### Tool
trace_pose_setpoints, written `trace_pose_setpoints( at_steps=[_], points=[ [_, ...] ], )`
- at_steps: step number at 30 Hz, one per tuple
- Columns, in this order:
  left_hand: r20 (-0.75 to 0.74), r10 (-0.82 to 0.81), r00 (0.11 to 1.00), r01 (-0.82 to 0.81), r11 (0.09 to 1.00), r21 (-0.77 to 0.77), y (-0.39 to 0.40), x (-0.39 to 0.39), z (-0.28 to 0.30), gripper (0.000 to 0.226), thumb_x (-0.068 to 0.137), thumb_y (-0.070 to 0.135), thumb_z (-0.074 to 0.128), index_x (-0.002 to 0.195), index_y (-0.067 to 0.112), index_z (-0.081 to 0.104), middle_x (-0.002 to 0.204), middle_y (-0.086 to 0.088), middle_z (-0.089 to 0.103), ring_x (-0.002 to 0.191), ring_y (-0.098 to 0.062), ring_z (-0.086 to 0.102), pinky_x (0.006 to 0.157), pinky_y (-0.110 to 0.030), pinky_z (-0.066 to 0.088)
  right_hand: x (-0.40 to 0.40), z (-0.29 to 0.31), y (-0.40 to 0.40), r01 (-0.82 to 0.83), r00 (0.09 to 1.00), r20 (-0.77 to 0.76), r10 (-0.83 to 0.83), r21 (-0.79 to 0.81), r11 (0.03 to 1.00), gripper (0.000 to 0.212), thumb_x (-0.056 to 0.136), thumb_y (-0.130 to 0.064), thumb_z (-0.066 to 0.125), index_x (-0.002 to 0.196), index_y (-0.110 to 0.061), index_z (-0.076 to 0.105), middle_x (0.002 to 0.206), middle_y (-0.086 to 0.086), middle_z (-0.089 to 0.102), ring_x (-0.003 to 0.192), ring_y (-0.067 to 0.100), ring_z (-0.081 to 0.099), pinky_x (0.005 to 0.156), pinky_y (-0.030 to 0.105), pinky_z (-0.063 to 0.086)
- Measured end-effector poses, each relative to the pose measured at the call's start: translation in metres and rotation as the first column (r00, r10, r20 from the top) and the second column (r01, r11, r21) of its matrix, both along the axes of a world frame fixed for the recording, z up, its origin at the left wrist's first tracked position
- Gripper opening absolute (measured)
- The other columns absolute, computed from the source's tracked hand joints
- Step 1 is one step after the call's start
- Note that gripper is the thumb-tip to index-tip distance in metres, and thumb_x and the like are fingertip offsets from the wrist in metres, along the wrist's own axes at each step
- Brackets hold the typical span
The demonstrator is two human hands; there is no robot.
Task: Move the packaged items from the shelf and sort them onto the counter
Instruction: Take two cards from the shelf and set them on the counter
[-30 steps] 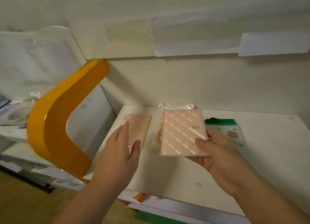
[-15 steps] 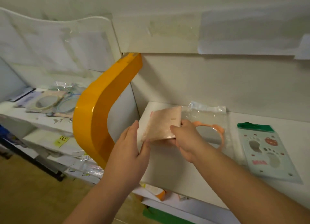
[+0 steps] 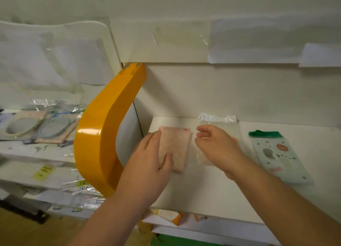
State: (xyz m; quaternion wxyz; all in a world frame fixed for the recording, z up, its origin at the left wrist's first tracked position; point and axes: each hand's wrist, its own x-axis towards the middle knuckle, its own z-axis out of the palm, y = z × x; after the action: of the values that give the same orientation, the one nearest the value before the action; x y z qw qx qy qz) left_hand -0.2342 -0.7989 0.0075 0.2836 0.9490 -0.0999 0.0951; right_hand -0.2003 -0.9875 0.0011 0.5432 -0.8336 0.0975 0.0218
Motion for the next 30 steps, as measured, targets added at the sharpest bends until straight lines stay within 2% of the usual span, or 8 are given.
trace_pose_setpoints(
  at_steps=[3,9,12,17,21,23,28,30],
  points=[
    [0.035,-0.049,0.998,0.047,0.998,0.042,0.000,0.001,0.006,0.058,0.099,0.047,0.041,0.152,0.037,0.021,0.155,0.020,0.027,0.139,0.001,0.026,0.104,-0.015,0.019,-0.011,0.019,-0.017,0.065,0.990,0.134,-0.053,-0.085,0.994,0.029,0.090,-0.022,0.059,0.115,-0.036,0.058,0.113,-0.018,0.063,0.098,-0.003,0.061,0.075,0.018,0.047],
    [0.148,-0.132,0.980,0.096,0.969,0.226,-0.001,-0.006,0.028,0.062,0.098,0.048,0.040,0.154,0.030,0.022,0.160,0.014,0.024,0.148,-0.005,0.015,0.110,-0.017,0.009,-0.036,0.039,-0.030,0.093,0.963,0.270,0.015,-0.383,0.919,0.033,0.088,-0.025,0.066,0.120,-0.030,0.060,0.110,-0.017,0.061,0.103,0.001,0.058,0.092,0.030,0.050],
    [0.185,-0.127,0.975,0.083,0.970,0.230,-0.004,-0.014,0.042,0.063,0.098,0.050,0.040,0.155,0.032,0.020,0.160,0.015,0.022,0.148,-0.005,0.015,0.108,-0.016,0.009,-0.047,0.044,-0.028,0.100,0.946,0.319,0.059,-0.460,0.882,0.035,0.087,-0.027,0.067,0.121,-0.031,0.058,0.111,-0.016,0.060,0.104,0.003,0.058,0.094,0.033,0.050],
    [0.221,-0.055,0.974,0.000,0.971,0.238,0.002,-0.034,0.061,0.061,0.094,0.052,0.041,0.151,0.033,0.032,0.155,0.015,0.034,0.143,-0.004,0.027,0.112,-0.021,0.024,-0.055,0.065,-0.028,0.023,0.929,0.302,0.216,-0.628,0.778,0.041,0.087,-0.038,0.064,0.126,-0.035,0.053,0.120,-0.014,0.055,0.110,0.011,0.056,0.092,0.037,0.050],
    [0.279,0.036,0.960,-0.093,0.977,0.194,0.021,-0.059,0.077,0.053,0.090,0.048,0.044,0.138,0.027,0.052,0.141,0.013,0.050,0.129,-0.004,0.043,0.101,-0.019,0.030,-0.053,0.076,-0.014,-0.011,0.866,0.353,0.355,-0.695,0.719,0.044,0.087,-0.039,0.064,0.129,-0.030,0.054,0.123,-0.009,0.056,0.110,0.016,0.055,0.087,0.032,0.045],
    [0.290,0.112,0.951,-0.177,0.962,0.207,0.038,-0.070,0.077,0.054,0.089,0.048,0.044,0.138,0.028,0.053,0.141,0.014,0.049,0.128,-0.005,0.043,0.100,-0.022,0.033,-0.053,0.078,0.001,-0.053,0.829,0.361,0.427,-0.711,0.701,0.044,0.088,-0.039,0.063,0.130,-0.030,0.053,0.123,-0.009,0.055,0.111,0.016,0.054,0.084,0.026,0.040],
    [0.238,0.305,0.922,-0.363,0.896,0.256,0.094,-0.097,0.069,0.054,0.092,0.049,0.048,0.144,0.034,0.045,0.147,0.016,0.043,0.135,-0.005,0.035,0.107,-0.033,0.040,-0.064,0.082,0.060,-0.174,0.725,0.392,0.566,-0.691,0.702,0.043,0.089,-0.041,0.061,0.130,-0.033,0.051,0.122,-0.013,0.053,0.110,0.012,0.053,0.086,0.026,0.043],
    [0.223,0.362,0.905,-0.414,0.869,0.271,0.118,-0.107,0.065,0.057,0.091,0.049,0.050,0.146,0.035,0.042,0.149,0.015,0.042,0.138,-0.007,0.032,0.111,-0.032,0.032,-0.071,0.084,0.089,-0.219,0.677,0.397,0.620,-0.695,0.685,0.041,0.088,-0.041,0.061,0.127,-0.035,0.053,0.118,-0.014,0.055,0.107,0.010,0.054,0.082,0.028,0.046]
  ],
)
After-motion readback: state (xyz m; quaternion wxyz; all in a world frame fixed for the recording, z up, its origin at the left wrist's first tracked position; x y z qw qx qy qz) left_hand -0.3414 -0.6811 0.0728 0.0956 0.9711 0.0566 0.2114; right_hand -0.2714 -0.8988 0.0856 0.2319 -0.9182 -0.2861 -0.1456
